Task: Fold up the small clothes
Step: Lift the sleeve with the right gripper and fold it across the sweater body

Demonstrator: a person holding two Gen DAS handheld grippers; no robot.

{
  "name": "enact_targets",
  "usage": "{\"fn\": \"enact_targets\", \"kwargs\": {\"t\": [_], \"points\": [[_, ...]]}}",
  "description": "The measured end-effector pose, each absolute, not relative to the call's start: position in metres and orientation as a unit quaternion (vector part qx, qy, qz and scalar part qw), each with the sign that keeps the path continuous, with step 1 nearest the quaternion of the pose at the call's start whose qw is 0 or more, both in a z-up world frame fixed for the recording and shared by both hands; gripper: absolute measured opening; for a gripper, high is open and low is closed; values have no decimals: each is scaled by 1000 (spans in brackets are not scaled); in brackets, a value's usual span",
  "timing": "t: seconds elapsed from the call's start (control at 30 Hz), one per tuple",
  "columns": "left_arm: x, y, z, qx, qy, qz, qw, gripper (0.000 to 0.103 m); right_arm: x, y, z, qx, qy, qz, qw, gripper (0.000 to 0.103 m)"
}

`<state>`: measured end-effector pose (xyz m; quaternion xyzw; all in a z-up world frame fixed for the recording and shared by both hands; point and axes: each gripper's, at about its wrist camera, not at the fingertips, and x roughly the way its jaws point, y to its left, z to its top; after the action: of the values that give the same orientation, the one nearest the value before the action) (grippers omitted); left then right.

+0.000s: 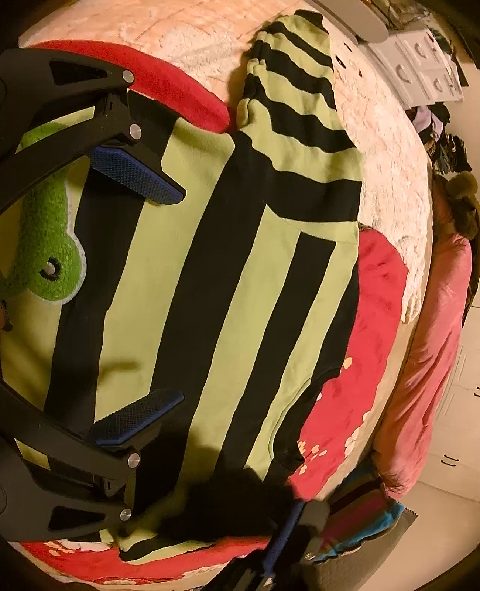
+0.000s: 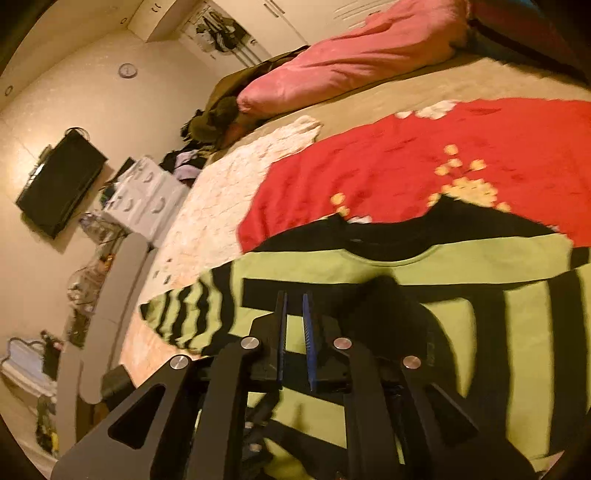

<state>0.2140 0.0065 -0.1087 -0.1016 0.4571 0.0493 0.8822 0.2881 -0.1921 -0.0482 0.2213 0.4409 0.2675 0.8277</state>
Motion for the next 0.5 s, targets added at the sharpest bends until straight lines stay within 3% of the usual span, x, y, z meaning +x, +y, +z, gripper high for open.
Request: {"fn": "enact_targets", "kwargs": {"t": [0.03,0.07,0.1,0.17,0.5], "points": [[214,6,-109,-102,457,48,882,94,289,-188,-48,219,441,271,827,23],[214,6,-109,-102,457,47,882,94,289,-186,-47,217,441,278,825,46],[214,5,-109,-102,457,45,882,94,287,-187,-45,219,439,283,824,56],[215,5,-109,-103,458,43,882,94,282,-193,-39,218,427,286,830,56],[215,-11,-108,-130,459,-26,879,94,247,-270,-50,172,426,182,869,78]]}}
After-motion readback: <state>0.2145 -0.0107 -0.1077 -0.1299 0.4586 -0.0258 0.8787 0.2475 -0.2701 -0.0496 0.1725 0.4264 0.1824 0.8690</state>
